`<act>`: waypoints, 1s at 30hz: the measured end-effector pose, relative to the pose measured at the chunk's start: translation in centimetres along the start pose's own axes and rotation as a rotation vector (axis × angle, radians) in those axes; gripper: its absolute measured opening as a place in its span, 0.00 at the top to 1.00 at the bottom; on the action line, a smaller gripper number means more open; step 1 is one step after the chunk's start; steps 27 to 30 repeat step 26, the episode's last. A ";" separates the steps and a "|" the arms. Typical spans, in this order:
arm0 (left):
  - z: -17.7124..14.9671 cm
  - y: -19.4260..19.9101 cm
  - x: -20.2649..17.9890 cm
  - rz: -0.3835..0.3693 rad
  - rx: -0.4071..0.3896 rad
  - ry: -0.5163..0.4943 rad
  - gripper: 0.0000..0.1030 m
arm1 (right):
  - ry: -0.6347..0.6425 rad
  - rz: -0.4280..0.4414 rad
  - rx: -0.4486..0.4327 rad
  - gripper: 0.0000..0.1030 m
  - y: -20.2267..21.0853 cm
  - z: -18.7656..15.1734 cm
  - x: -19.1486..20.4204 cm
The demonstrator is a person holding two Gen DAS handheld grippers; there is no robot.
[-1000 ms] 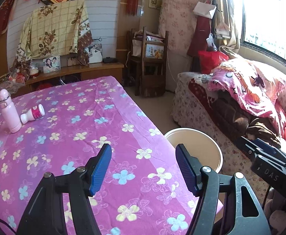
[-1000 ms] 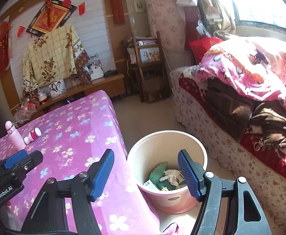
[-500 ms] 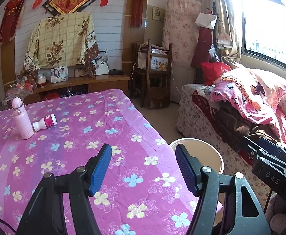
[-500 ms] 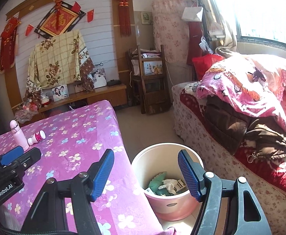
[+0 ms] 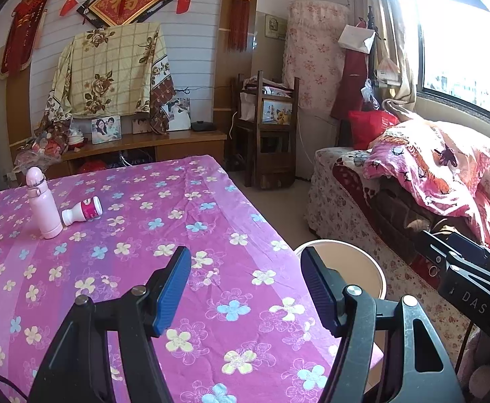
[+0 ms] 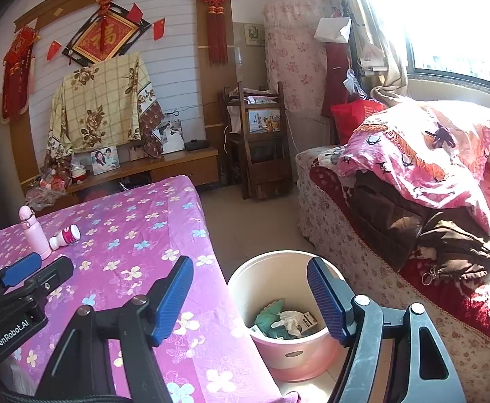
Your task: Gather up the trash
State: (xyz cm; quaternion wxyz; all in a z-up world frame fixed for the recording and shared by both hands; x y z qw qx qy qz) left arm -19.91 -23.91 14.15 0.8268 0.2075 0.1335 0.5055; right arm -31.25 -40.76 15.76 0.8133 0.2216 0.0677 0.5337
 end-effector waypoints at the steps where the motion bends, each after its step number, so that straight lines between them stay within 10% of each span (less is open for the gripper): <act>1: 0.0 0.0 0.0 0.000 -0.001 0.000 0.33 | -0.001 0.000 0.000 0.28 0.0 0.0 0.0; 30: -1.2 -1.2 -0.2 -0.039 0.032 -0.014 0.33 | -0.012 0.010 0.060 0.28 -1.7 -1.2 -0.2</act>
Point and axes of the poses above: each gripper's, at about its wrist camera, not at the fingertips, and y roughly against the way its jaws point, x to its left, z to its top, the point moved 3 cm from there along -y, roughly the way its jaws point, and after that the axes turned 9 degrees about z, right-handed, at the moved point
